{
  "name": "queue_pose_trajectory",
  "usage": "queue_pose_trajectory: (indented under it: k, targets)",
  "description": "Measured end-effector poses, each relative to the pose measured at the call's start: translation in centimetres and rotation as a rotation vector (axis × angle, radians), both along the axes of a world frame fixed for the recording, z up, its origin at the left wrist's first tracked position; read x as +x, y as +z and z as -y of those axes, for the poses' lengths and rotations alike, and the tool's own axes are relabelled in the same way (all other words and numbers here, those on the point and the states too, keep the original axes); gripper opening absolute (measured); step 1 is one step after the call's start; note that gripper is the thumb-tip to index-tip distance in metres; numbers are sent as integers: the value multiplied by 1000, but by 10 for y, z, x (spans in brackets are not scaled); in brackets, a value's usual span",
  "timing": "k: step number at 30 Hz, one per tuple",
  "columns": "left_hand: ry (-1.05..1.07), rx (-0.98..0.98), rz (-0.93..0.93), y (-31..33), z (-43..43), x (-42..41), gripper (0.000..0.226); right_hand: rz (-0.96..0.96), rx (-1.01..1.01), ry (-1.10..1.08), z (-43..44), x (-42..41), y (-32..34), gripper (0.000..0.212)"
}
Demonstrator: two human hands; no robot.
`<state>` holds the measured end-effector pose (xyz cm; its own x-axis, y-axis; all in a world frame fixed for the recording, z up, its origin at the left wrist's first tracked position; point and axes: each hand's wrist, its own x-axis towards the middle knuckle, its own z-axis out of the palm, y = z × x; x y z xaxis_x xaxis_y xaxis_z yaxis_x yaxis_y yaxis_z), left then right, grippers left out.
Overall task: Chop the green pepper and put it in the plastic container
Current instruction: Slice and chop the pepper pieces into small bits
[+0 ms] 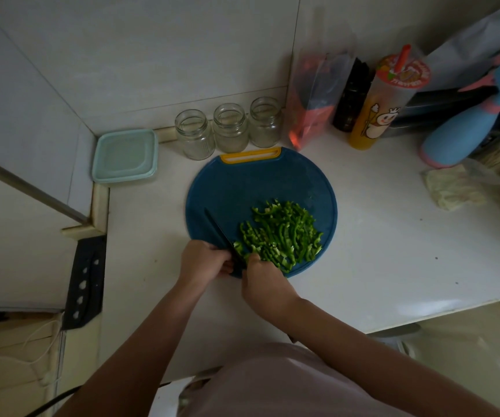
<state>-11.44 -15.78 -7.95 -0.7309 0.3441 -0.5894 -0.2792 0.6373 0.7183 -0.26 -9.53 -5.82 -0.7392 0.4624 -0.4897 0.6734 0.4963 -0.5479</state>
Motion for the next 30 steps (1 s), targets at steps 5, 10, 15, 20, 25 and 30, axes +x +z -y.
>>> queue_pose_trajectory:
  k: [5, 10, 15, 20, 25, 30]
  targets:
    - [-101, -86, -47, 4, -3, -6, 18, 59, 31, 18, 2, -4, 8, 24]
    - [-105, -101, -48, 8, -3, -5, 20, 86, 66, 3, 7, -7, 7, 24]
    - [-117, -95, -28, 10, -2, -5, 19, 53, 51, -29, 4, -16, 3, 24]
    - [-82, -36, -26, 6, 2, -1, 21, -22, -29, -124, -10, -10, -3, 24]
    - [-74, -23, -143, 2, 6, 5, 14, -67, -47, -128, -21, 4, -5, 23]
    - [-239, -102, -375, 7, 6, 9, 8, -96, -49, -130, -20, 7, -4, 23]
